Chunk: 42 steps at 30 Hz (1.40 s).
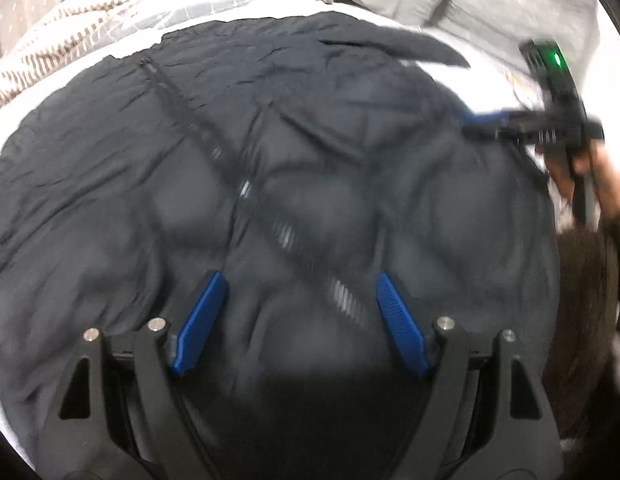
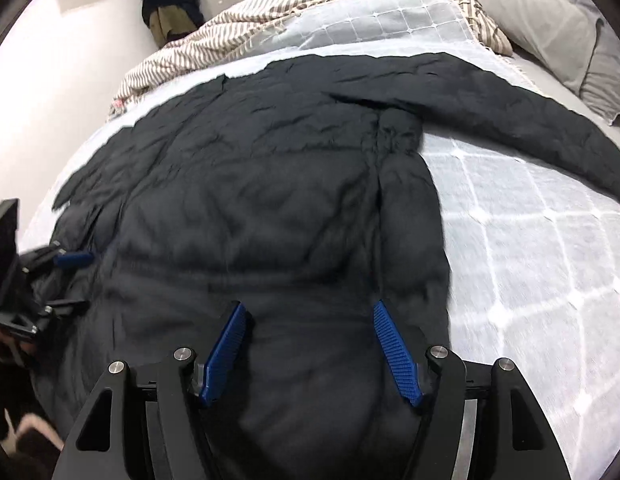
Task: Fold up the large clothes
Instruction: 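Release the jacket and smooth it flat with both open tools, then grasp the jacket sleeve with the left tool and fold it across the body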
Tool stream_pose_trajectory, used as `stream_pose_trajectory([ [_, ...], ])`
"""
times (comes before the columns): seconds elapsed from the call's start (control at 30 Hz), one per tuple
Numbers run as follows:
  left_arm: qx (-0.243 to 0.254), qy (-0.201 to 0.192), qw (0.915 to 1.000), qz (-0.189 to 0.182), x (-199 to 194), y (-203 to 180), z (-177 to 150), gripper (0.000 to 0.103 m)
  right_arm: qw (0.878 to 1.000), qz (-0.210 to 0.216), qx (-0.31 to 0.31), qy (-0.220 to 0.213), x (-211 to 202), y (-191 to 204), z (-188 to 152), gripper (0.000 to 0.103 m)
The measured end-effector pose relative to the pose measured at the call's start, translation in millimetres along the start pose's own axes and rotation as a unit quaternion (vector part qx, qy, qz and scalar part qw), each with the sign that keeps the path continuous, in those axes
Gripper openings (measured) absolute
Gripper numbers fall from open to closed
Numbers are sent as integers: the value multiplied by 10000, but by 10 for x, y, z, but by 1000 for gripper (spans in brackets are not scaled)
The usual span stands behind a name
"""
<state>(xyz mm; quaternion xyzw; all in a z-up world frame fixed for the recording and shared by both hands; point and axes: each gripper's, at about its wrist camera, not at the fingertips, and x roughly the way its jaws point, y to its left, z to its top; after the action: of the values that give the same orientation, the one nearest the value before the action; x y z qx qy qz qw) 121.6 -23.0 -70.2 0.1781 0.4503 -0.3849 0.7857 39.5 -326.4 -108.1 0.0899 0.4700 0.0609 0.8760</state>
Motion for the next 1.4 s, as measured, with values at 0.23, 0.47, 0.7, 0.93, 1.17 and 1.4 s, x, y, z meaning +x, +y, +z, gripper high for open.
stream_pose_trajectory([
  [0.23, -1185, -456, 9912, 386, -785, 604, -266, 100, 9990, -363, -248, 21, -341, 454, 164, 80],
  [0.47, -2465, -540, 9624, 1002, -1127, 1579, -453, 102, 9985, -323, -382, -222, -245, 909, 646, 83],
  [0.7, -3815, -647, 9119, 1369, -1285, 2443, -820, 102, 9994, -36, 277, -216, 122, 1083, 1030, 83],
  [0.93, -4828, -663, 8547, 1788, -1185, 3169, -1152, 102, 9967, -171, 788, -72, 582, 1148, 1328, 83],
  [1.17, -5730, -1223, 8001, 1289, -983, 3827, -1454, 102, 9965, -61, 832, -110, 866, 1202, 1470, 83],
  [1.4, -6280, -2121, 7396, 1168, -1006, 4330, -1580, 102, 9977, -213, 651, -9, 941, 1168, 1412, 83],
])
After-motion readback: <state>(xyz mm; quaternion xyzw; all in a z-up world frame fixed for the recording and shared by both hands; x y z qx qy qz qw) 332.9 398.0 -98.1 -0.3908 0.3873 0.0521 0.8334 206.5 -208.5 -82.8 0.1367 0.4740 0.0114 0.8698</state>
